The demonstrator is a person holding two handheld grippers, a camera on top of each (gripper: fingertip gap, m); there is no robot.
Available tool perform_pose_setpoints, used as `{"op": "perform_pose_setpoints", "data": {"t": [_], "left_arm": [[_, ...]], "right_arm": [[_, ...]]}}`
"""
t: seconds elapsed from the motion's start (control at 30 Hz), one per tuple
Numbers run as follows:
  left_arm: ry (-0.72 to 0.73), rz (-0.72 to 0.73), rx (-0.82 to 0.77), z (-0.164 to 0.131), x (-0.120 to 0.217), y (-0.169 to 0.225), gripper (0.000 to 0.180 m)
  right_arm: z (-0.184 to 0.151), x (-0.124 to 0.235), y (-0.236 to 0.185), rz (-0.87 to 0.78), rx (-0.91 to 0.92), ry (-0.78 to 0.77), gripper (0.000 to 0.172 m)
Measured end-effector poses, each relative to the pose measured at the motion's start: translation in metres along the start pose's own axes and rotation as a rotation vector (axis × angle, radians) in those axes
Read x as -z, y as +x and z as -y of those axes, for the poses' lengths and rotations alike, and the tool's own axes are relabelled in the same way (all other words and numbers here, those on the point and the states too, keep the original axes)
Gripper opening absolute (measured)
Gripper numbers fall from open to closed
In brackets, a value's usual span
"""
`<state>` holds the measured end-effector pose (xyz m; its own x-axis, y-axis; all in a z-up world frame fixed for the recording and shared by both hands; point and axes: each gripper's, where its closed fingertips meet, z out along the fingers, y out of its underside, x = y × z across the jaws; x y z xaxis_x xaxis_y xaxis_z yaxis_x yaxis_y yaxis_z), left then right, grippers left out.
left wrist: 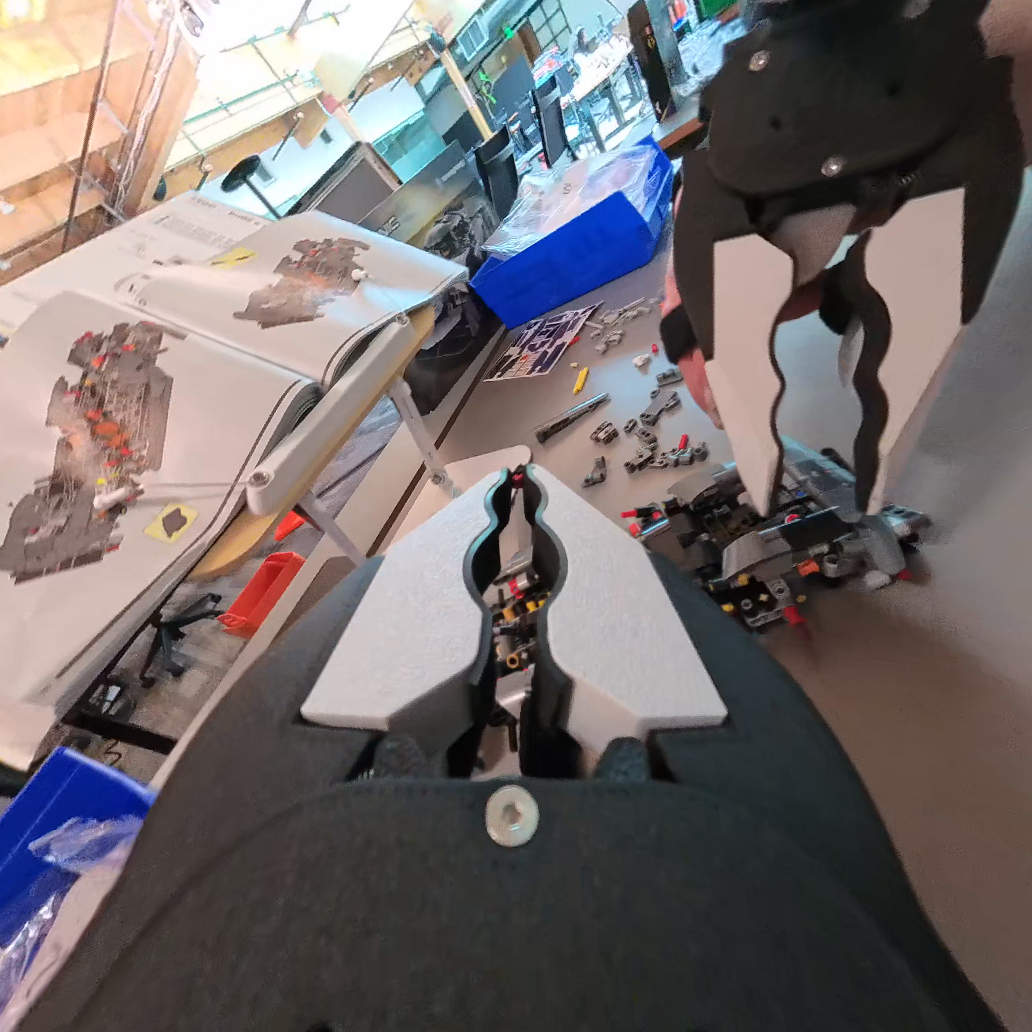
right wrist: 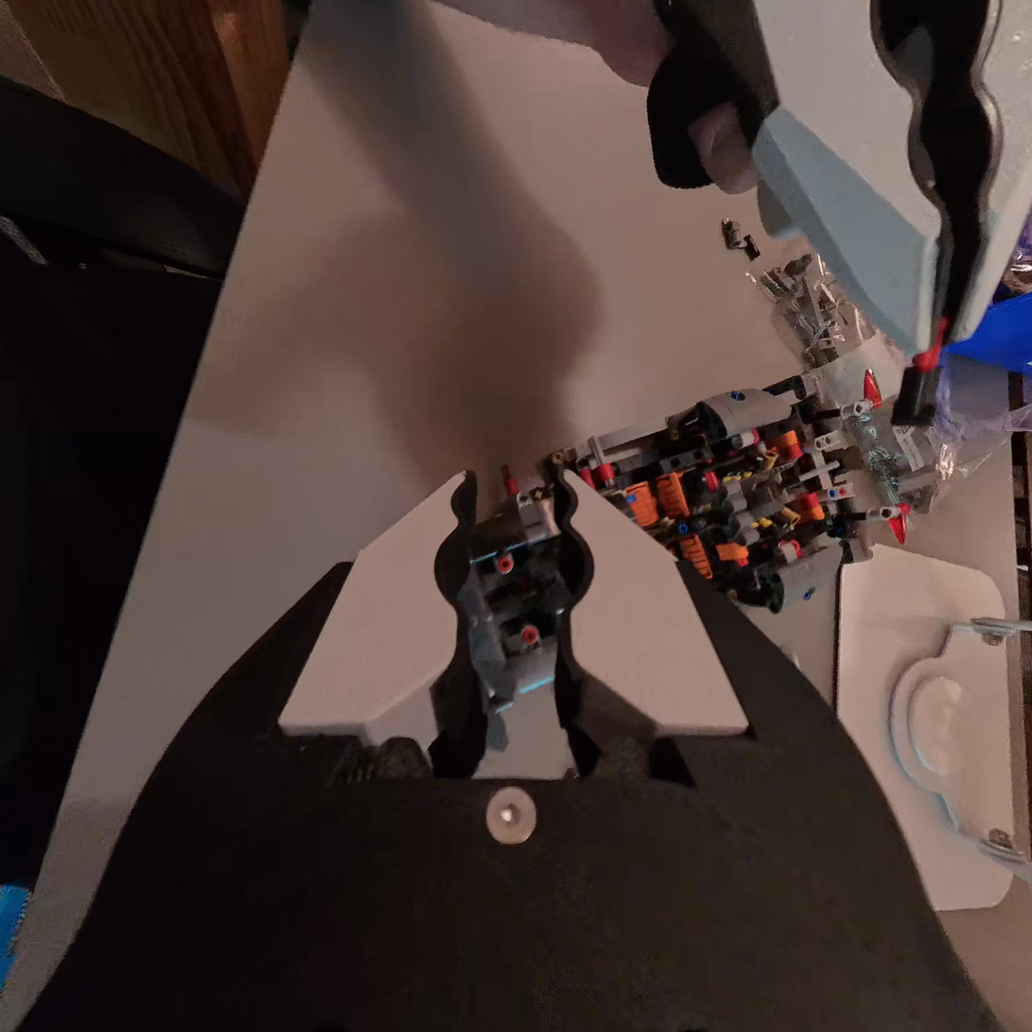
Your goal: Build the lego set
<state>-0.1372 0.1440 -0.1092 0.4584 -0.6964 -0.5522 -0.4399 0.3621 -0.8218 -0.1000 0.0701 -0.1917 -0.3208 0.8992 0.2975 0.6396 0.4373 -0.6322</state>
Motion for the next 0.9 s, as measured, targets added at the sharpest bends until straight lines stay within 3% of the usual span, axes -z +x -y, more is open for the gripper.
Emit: {"op": "perform_pose_setpoints", "data": {"t": [0.27,0.47,0.6,0.9], "left_arm": [[-0.019,0.059,0.033,-0.016,0.01,-0.02,0.001],[-0.008,0.098,0.1,-0.024,0.018,-0.039,0.002],[-0.007,0.104,0.116,-0.026,0.018,-0.042,0.002],[-0.004,0.094,0.119,-0.024,0.014,-0.039,0.002]], "right_arm": [[-0.003,-0.046,0.038,-0.06,0.065,-0.186,0.019],[-0.015,-0.067,0.043,-0.029,0.054,-0.276,0.011],[-0.019,-0.072,0.042,0.007,0.025,-0.294,0.002],[-0.023,-0.065,0.032,0.055,0.045,-0.276,0.001]]}}
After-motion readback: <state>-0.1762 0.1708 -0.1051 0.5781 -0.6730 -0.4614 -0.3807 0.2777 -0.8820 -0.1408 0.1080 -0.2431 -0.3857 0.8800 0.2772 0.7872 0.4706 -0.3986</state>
